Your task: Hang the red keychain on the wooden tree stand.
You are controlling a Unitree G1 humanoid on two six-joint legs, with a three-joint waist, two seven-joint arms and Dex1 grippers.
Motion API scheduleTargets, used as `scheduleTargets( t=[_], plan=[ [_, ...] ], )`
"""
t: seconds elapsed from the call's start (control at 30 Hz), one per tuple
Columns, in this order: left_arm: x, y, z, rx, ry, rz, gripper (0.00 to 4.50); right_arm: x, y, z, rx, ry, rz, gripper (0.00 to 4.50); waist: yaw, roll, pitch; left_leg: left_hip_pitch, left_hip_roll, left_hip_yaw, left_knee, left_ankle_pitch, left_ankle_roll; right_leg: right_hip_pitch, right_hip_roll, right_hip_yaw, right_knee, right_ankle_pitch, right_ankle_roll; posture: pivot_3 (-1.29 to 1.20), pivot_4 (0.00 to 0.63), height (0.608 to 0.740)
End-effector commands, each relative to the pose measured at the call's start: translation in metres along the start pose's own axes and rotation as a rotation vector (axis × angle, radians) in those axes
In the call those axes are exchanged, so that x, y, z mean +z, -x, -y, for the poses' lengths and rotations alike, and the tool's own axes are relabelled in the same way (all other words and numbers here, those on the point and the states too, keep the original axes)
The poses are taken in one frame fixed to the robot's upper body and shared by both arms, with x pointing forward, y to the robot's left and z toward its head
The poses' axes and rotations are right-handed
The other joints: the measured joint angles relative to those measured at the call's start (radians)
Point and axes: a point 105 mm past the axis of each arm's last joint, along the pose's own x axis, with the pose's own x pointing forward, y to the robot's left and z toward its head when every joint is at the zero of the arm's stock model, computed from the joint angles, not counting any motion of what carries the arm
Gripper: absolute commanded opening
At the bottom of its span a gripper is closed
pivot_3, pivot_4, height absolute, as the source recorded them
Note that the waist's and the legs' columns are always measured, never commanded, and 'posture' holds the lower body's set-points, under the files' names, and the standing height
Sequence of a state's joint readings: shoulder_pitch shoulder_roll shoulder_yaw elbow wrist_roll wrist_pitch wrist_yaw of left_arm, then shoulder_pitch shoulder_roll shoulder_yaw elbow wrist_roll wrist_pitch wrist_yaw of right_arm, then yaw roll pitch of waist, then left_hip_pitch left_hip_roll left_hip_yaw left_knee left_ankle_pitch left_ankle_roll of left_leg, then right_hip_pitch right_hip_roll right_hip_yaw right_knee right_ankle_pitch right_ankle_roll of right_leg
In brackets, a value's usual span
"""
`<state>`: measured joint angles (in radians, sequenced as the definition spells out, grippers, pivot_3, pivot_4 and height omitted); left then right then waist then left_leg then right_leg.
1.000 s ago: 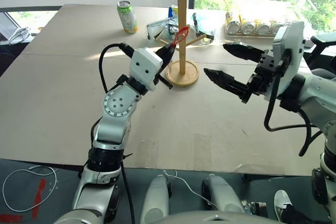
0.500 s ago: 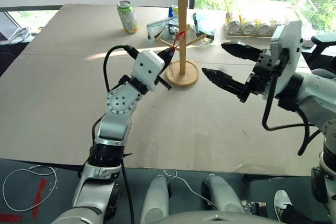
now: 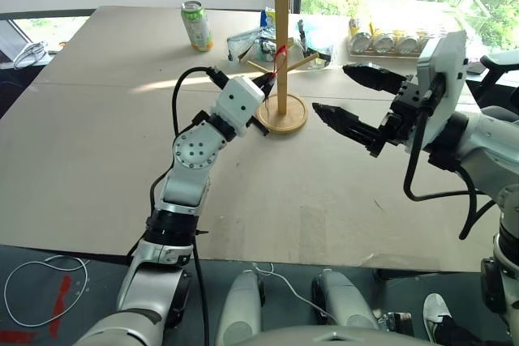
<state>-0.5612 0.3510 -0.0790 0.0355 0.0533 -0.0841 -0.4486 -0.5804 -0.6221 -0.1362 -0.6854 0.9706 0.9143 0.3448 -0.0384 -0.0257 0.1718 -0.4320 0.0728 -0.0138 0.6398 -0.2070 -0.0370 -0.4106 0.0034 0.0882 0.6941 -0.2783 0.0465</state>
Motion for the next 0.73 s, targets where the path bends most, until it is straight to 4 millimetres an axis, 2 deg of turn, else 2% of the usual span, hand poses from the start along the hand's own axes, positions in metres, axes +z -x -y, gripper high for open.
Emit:
scheduleTargets(
  t=[0.03,0.07,0.1,0.13,0.17,0.2,0.23,0.27,0.33,0.4,0.53,0.63,0.73],
  plan=[
    [0.014,0.002,-0.009,0.025,-0.004,0.056,1.59,0.013,0.002,-0.003,0.009,0.045,0.039,4.5,0.0,0.0,0.0,0.0,0.0,0.0,0.0,0.0,0.0,0.0,0.0,0.0,0.0,0.0,0.0,0.0,0.15,0.732],
    [0.014,0.004,-0.01,0.026,0.007,0.052,1.9,0.012,0.002,-0.003,0.009,0.045,0.037,4.5,0.0,0.0,0.0,0.0,0.0,0.0,0.0,0.0,0.0,0.0,0.0,0.0,0.0,0.0,0.0,0.0,0.15,0.732],
    [0.014,0.006,-0.012,0.025,0.017,0.049,2.48,0.012,0.002,-0.003,0.009,0.045,0.035,4.5,-0.001,0.0,0.0,0.0,0.0,0.0,0.0,0.0,0.0,0.0,0.0,0.0,0.0,0.0,0.0,0.0,0.15,0.732],
    [0.013,0.01,-0.014,0.019,0.028,0.039,2.84,0.011,0.003,-0.002,0.008,0.045,0.032,4.5,-0.002,0.0,0.0,0.0,0.0,0.0,0.0,0.0,0.0,0.0,0.0,0.0,0.0,0.0,0.0,0.0,0.15,0.732],
    [0.012,0.014,-0.016,0.013,0.039,0.03,3.47,0.011,0.003,-0.001,0.007,0.044,0.03,4.5,-0.002,0.0,0.0,0.0,0.0,0.0,0.0,0.0,0.0,0.0,0.0,0.0,0.0,0.0,0.0,0.0,0.15,0.732],
    [0.012,0.019,-0.018,0.006,0.051,0.022,3.67,0.01,0.003,0.0,0.005,0.043,0.027,4.5,-0.002,0.0,0.0,0.0,0.0,0.0,0.0,0.0,0.0,0.0,0.0,0.0,0.0,0.0,0.0,0.0,0.15,0.732],
    [0.011,0.025,-0.02,-0.016,0.064,0.006,4.17,0.009,0.004,0.001,0.002,0.042,0.021,4.5,-0.003,0.0,0.0,0.0,0.0,0.0,0.0,0.0,0.0,0.0,0.0,0.0,0.0,0.0,0.0,0.0,0.15,0.732],
    [0.012,0.03,-0.022,-0.033,0.074,-0.004,4.41,0.008,0.005,0.003,0.0,0.041,0.017,4.5,-0.004,0.0,0.0,0.0,0.0,0.0,0.0,0.0,0.0,0.0,0.0,0.0,0.0,0.0,0.0,0.0,0.15,0.732],
    [0.012,0.038,-0.026,-0.064,0.121,-0.029,4.41,0.006,0.006,0.005,0.0,0.043,0.008,4.5,-0.003,0.0,0.0,0.0,0.0,0.0,-0.001,0.0,0.0,0.0,0.0,0.0,0.0,0.0,0.0,0.0,0.15,0.732],
    [0.005,0.058,-0.037,-0.162,0.237,-0.159,4.41,0.004,0.008,0.011,0.003,0.044,-0.018,4.5,-0.003,-0.001,0.001,0.0,0.0,0.0,0.0,0.0,0.0,0.0,0.0,0.0,0.0,0.0,0.0,0.0,0.15,0.732],
    [0.016,0.093,-0.052,-0.343,0.343,-0.311,4.41,0.0,0.013,0.019,0.033,0.039,-0.065,4.5,-0.009,0.0,0.003,0.0,0.001,0.0,-0.001,0.0,0.0,-0.001,0.0,0.0,0.0,-0.001,0.002,0.0,0.15,0.732],
    [0.022,0.105,-0.077,-0.34,0.382,-0.354,4.41,-0.001,0.015,0.027,0.047,0.034,-0.088,4.5,-0.002,0.0,0.004,0.001,0.001,0.0,-0.002,0.0,0.0,-0.001,0.0,0.0,0.0,-0.002,0.003,0.0,0.15,0.732],
    [0.028,0.108,-0.09,-0.332,0.425,-0.352,4.41,-0.005,0.016,0.033,0.052,0.035,-0.106,4.5,0.0,0.0,0.004,0.0,0.001,0.0,-0.002,0.0,0.0,-0.002,0.0,-0.001,-0.001,-0.003,0.003,0.0,0.15,0.732]
  ],
)
